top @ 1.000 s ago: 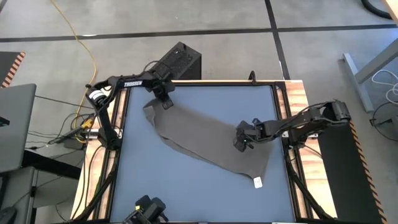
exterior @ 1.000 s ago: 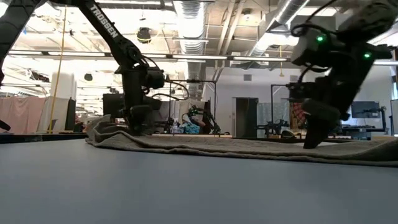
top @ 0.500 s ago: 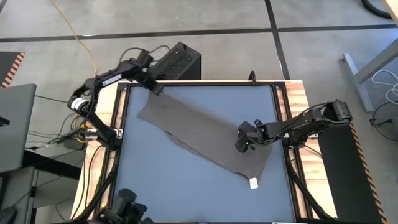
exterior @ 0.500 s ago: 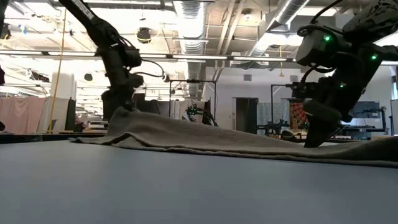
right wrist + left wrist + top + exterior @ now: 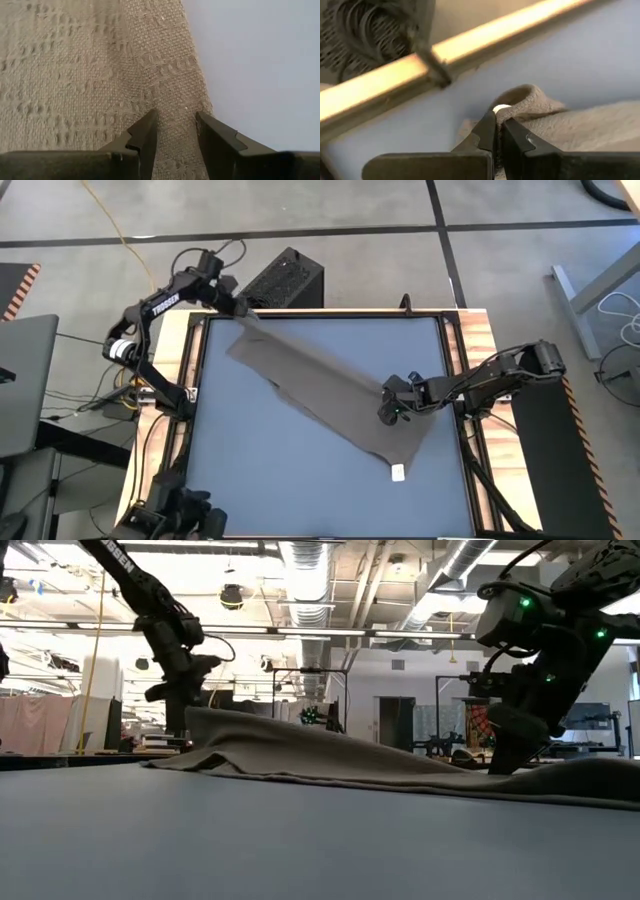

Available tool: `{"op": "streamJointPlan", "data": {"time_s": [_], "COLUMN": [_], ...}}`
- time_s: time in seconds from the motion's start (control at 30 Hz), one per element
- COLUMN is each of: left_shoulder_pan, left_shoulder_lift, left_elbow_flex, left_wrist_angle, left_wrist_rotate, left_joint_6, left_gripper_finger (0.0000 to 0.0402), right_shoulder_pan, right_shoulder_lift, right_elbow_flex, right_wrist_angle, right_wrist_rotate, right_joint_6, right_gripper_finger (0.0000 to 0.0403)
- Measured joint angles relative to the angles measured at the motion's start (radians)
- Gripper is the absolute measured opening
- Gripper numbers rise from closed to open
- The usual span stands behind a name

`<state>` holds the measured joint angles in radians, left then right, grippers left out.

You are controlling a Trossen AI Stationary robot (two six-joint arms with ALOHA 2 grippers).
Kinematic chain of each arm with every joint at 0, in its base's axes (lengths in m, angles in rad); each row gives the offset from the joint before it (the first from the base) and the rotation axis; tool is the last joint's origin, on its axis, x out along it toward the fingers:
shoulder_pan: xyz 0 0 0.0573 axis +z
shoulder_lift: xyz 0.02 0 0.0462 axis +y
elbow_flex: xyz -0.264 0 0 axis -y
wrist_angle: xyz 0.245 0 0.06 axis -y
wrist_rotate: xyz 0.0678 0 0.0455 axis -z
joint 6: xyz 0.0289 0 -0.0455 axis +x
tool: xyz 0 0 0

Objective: Roll towel into tight, uniform cylinder
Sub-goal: Fold the gray towel

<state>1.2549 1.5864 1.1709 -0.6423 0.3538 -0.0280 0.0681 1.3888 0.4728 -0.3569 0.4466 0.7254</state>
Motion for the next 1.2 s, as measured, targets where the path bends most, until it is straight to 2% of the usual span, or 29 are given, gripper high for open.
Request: {"op": "streamJointPlan", "data": {"time_s": [0.13,0.27,0.43,0.53,0.67,0.77,0.83,1.0,1.1,1.2], "left_shoulder_pan": [0.001,-0.005,0.000,0.009,0.016,0.016,0.012,0.009,0.009,0.009], "left_shoulder_lift": [0.000,0.000,0.000,0.001,0.001,0.001,0.001,0.001,0.001,0.001], "left_elbow_flex": [0.000,0.000,0.000,0.000,0.000,0.000,0.000,0.000,0.000,0.000], "left_wrist_angle": [0.106,0.195,0.249,0.253,0.255,0.253,0.252,0.250,0.250,0.250], "left_wrist_rotate": [0.072,0.078,0.075,0.182,0.390,0.467,0.472,0.448,0.447,0.446], "left_joint_6": [-0.078,-0.146,-0.231,-0.257,-0.247,-0.215,-0.208,-0.204,-0.203,-0.193], "left_gripper_finger": [0.0000,0.0001,0.0013,0.0014,0.0003,0.0001,0.0001,0.0000,0.0000,0.0000], "right_shoulder_pan": [-0.002,-0.004,-0.005,-0.005,-0.002,0.008,0.016,0.030,0.025,0.007], "right_shoulder_lift": [0.000,0.000,0.000,0.000,0.000,0.000,-0.003,-0.057,-0.091,-0.116], "right_elbow_flex": [0.000,-0.001,-0.001,-0.001,-0.001,0.002,0.017,0.117,0.195,0.242], "right_wrist_angle": [-0.001,-0.005,-0.005,-0.005,-0.002,0.006,-0.007,-0.163,-0.327,-0.474], "right_wrist_rotate": [0.016,0.057,0.057,0.057,0.057,0.064,0.065,0.028,-0.014,-0.108], "right_joint_6": [0.000,0.000,0.000,0.000,-0.022,-0.057,-0.090,-0.114,-0.035,0.044], "right_gripper_finger": [0.0163,0.0163,0.0163,0.0163,0.0163,0.0163,0.0163,0.0163,0.0163,0.0165]}}
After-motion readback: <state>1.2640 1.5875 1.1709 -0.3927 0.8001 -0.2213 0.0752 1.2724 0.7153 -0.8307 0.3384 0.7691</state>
